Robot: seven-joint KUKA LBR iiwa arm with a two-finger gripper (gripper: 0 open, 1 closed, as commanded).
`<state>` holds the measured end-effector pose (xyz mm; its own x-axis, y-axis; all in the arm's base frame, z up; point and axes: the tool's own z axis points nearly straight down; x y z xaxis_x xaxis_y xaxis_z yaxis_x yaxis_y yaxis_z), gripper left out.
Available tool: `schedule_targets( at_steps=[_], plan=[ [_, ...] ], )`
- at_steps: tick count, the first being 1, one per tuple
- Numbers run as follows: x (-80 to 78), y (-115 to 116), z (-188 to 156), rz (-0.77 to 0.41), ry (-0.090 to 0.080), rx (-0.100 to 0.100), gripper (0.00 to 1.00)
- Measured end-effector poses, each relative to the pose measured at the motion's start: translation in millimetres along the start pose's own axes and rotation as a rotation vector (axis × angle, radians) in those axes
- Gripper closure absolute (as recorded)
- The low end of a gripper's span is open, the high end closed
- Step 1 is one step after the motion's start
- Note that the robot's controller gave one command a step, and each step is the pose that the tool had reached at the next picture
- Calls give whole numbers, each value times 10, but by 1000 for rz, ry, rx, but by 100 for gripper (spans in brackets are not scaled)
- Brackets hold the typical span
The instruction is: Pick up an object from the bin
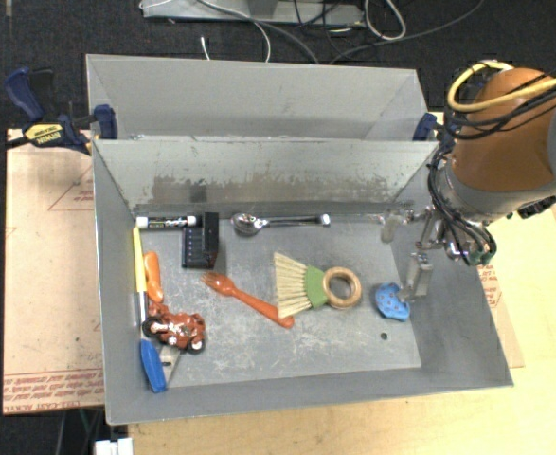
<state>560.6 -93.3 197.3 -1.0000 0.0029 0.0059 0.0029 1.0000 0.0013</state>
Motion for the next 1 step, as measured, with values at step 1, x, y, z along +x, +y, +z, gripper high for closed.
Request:
schedule_targets(
  at_steps=[1],
  plan=[
    [-17, 4, -45, -3, -8, 1, 0]
  ],
)
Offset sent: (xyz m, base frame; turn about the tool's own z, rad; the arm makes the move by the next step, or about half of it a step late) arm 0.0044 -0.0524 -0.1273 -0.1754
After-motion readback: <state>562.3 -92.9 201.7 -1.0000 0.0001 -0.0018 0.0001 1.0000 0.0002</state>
